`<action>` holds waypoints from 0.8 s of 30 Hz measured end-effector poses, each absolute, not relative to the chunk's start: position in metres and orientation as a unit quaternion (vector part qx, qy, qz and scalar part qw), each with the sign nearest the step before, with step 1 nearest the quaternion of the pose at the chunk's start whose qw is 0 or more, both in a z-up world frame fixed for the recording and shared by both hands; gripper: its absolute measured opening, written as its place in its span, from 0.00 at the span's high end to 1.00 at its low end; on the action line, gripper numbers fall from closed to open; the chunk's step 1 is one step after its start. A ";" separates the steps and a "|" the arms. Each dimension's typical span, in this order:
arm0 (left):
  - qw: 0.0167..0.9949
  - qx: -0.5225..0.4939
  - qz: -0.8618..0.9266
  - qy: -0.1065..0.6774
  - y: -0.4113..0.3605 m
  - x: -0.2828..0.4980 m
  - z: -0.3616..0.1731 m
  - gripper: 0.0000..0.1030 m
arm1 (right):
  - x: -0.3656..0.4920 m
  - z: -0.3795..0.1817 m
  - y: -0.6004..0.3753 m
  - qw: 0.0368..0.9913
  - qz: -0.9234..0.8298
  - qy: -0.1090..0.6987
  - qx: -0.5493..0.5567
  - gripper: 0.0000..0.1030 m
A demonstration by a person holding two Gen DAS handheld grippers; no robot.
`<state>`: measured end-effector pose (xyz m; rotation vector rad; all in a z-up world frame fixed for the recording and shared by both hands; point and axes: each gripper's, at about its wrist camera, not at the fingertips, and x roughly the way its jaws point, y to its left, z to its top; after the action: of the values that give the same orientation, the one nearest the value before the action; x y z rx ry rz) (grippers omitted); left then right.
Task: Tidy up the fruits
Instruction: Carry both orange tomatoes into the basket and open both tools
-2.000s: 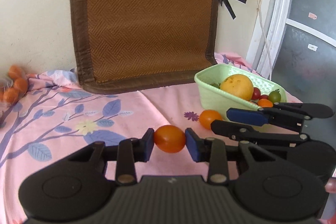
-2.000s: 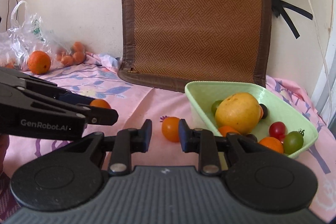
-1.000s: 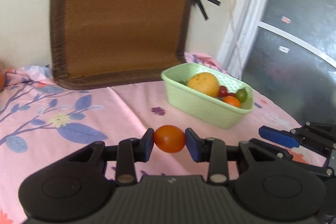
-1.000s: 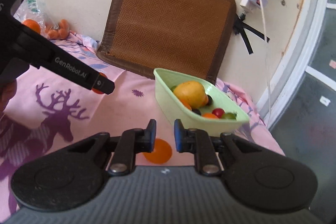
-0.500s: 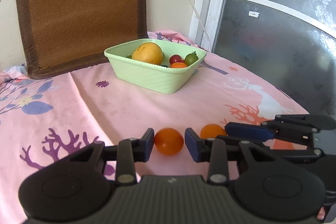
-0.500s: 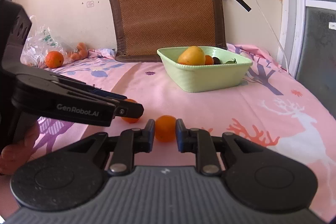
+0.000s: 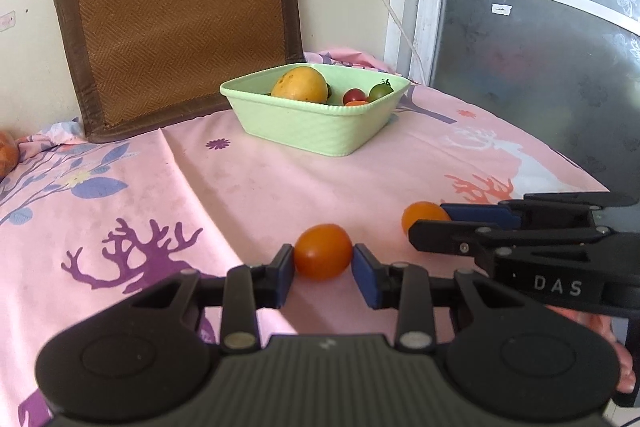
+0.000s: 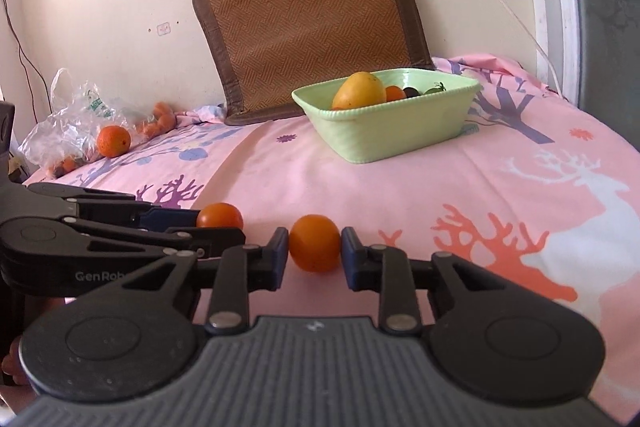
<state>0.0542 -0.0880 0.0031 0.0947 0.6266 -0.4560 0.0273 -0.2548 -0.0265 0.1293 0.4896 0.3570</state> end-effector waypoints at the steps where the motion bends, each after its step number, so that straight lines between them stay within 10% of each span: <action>1: 0.924 0.043 -0.226 0.307 -0.088 0.055 0.005 0.69 | 0.027 -0.026 -0.256 0.954 0.175 0.237 0.062 0.70; 24: 0.932 -0.001 -0.186 0.310 -0.114 0.239 0.053 0.62 | 0.172 0.000 -0.276 0.972 0.143 0.176 0.057 0.69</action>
<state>0.2390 -0.1143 0.0530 -0.0024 0.6350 -0.3804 0.1724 -0.2762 0.0000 0.1150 0.3548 0.2878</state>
